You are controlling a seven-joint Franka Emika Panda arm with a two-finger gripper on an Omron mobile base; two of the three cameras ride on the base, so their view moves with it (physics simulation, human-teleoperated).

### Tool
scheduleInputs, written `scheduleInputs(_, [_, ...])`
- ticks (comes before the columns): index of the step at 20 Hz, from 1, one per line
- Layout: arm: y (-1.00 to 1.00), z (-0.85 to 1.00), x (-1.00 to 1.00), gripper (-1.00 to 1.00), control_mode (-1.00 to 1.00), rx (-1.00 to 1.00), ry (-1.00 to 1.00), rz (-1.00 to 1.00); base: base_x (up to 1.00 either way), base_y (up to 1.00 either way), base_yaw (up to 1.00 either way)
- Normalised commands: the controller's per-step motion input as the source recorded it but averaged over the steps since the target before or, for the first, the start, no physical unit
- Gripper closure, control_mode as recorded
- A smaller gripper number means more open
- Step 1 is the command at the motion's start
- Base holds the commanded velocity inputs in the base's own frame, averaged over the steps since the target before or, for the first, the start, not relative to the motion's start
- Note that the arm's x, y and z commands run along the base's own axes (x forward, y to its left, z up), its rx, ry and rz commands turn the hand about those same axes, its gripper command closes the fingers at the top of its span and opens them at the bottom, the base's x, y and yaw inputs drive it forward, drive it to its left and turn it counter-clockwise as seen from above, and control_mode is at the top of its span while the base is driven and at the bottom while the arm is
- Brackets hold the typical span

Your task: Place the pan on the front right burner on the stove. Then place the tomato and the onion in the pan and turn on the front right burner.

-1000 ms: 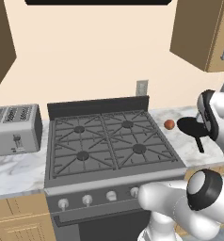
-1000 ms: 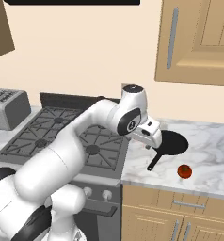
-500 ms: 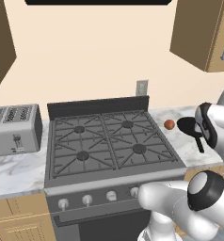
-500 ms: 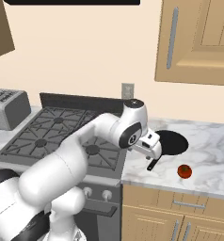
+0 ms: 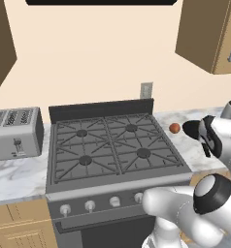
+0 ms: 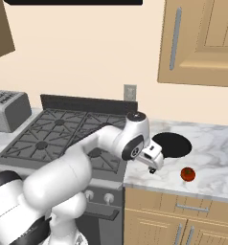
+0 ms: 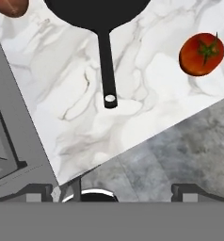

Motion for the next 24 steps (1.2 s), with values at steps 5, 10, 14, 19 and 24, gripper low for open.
scheduleInputs(5, [-0.06,-0.20,0.19,-1.00,-1.00,0.00,0.00,-0.01,0.00,0.00,0.00])
scheduleInputs(10, [-0.19,-0.02,0.24,-1.00,-1.00,0.00,0.00,-0.01,0.00,0.00,0.00])
scheduleInputs(14, [-0.17,0.00,0.15,-1.00,-1.00,0.00,0.00,0.00,0.00,0.00,0.00])
scheduleInputs(19, [-0.06,0.00,0.18,-1.00,-1.00,0.00,0.00,0.00,0.00,0.00,0.00])
scheduleInputs(24, [-0.07,-0.05,0.23,-1.00,-1.00,0.00,0.00,0.00,0.00,0.00,0.00])
